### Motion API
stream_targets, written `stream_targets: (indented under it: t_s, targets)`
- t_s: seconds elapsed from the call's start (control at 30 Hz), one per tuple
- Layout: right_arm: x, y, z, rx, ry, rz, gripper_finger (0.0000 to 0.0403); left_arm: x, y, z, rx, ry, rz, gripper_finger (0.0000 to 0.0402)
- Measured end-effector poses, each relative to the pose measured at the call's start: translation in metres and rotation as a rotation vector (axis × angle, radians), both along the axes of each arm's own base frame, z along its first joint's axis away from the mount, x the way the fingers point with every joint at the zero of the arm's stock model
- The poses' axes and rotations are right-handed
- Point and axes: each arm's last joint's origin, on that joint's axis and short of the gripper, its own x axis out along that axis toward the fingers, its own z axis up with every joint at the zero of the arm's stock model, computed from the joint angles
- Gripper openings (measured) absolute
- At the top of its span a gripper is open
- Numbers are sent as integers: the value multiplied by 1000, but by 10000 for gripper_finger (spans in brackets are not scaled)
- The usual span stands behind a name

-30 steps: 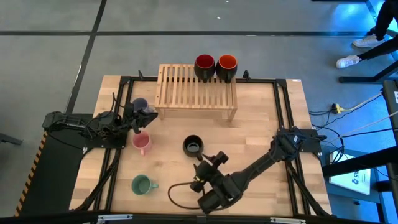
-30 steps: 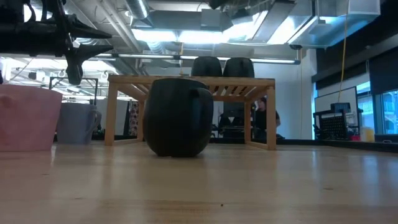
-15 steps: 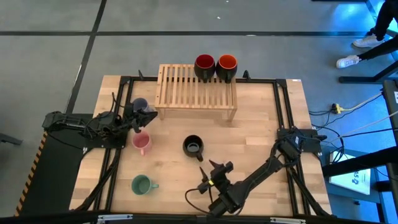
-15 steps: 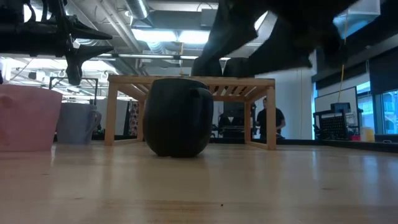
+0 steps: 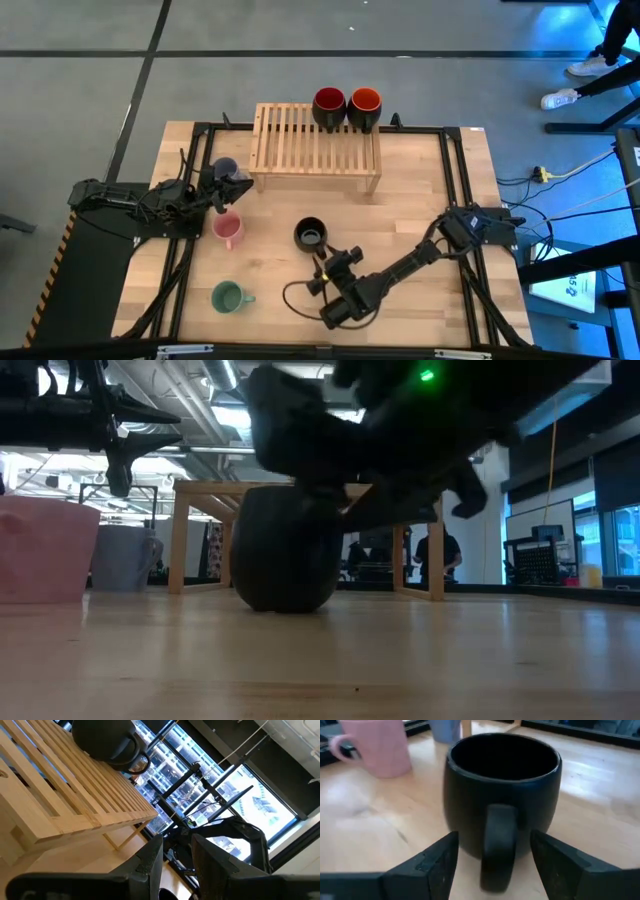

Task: Place coffee mugs
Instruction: Put the black mugs on the shelf

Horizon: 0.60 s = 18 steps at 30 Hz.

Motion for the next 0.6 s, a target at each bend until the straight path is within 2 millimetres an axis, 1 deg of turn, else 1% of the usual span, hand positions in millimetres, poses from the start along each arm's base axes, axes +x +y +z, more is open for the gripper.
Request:
stream_targets:
  t_s: [0.07, 0.17, 0.43, 0.47, 0.6]
  targets:
    - [3, -5, -1, 30, 21, -3, 215, 0, 0, 0, 0, 0, 0, 97]
    - [4, -6, -3, 45, 29, -3, 177, 0, 0, 0, 0, 0, 0, 97]
    - [6, -10, -5, 59, 50, -7, 52, 0, 0, 0, 0, 0, 0, 97]
    - [6, -11, -5, 63, 50, -8, 45, 0, 0, 0, 0, -1, 0, 97]
    - [9, -15, -5, 76, 42, -19, 45, 0, 0, 0, 1, 0, -8, 97]
